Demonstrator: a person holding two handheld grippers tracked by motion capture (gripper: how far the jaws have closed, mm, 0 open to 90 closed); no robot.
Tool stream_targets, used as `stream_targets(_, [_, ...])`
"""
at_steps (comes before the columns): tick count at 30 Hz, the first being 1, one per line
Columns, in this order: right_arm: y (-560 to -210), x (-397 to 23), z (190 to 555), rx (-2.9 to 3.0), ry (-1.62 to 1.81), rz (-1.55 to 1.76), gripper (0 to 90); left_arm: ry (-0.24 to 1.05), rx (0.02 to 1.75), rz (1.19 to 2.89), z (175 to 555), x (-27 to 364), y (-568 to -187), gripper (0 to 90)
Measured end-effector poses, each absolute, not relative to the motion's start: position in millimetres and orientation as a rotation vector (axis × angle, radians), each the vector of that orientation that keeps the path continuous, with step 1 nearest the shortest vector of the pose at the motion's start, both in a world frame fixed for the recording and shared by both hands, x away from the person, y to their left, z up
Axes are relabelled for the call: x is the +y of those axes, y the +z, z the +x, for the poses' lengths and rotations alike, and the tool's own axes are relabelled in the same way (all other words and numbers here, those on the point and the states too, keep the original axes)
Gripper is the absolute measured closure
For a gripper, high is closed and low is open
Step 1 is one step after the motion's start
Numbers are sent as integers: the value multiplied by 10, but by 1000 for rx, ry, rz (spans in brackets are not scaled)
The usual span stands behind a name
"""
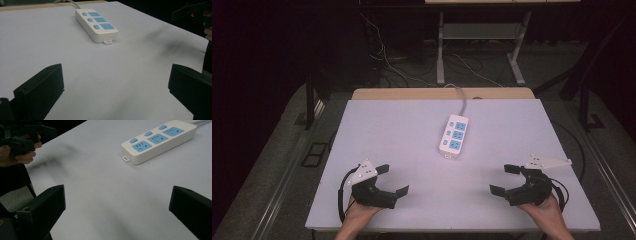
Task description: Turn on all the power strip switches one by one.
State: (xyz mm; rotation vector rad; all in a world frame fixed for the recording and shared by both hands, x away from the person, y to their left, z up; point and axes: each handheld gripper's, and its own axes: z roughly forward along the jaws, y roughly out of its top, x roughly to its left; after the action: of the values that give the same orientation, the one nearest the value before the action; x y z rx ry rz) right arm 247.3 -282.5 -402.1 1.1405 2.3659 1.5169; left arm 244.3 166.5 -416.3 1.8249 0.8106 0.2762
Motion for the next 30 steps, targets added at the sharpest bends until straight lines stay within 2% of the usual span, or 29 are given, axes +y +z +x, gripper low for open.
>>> stream_targets(30, [-4070, -2886, 2511, 2429, 1444, 1204, 4, 270, 829, 1832, 2432, 1685, -4182, 0])
